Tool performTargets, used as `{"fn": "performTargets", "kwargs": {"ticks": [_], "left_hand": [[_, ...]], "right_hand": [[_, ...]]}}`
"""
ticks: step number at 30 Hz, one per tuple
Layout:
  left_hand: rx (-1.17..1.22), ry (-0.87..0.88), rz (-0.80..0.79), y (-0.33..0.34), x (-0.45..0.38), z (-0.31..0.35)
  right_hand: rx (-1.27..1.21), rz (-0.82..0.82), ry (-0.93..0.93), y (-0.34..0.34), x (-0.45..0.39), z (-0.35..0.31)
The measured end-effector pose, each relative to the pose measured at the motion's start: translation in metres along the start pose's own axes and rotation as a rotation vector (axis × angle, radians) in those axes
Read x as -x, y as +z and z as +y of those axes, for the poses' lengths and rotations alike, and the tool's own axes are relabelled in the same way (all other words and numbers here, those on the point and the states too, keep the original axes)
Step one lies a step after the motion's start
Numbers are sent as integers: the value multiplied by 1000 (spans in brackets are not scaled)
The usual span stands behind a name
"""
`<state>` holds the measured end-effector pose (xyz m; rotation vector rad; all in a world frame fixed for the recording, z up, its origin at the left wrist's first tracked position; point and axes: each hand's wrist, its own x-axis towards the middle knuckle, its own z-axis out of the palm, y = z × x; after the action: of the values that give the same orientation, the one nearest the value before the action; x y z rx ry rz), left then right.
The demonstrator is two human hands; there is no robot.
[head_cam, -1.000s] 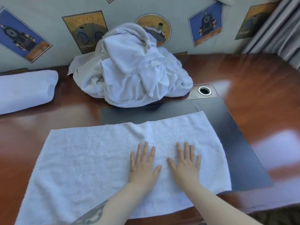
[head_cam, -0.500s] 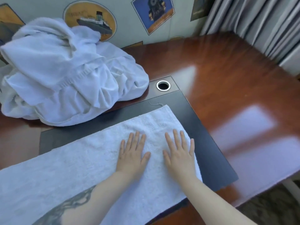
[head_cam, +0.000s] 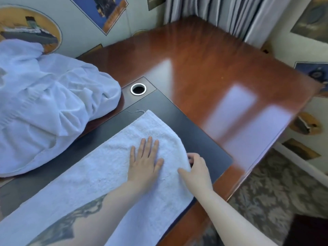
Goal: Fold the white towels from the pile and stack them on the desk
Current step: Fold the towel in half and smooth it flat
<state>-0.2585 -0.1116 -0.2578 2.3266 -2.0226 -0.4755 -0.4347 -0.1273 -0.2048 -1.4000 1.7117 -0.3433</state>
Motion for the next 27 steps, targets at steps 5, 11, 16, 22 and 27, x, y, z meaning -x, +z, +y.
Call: {"fn": "performTargets", "kwargs": {"ticks": [5,11,16,22,27], "left_hand": [[72,25,54,-11,11,-7],[140,-165,126,-18,39,-39],[103,-175,50,-11,55,-55],[-20,-115,55,-1,49,-53],[-80,-69,51,0,35,-51]], "right_hand": [[-316,-311,160,-6,-5,-15],[-374,-128,185,-30,-13,-4],[-138,27,184,-43,-20,9],[387,512,-343,-2,-6,-10],[689,-30,-564,65,-16,-3]]}}
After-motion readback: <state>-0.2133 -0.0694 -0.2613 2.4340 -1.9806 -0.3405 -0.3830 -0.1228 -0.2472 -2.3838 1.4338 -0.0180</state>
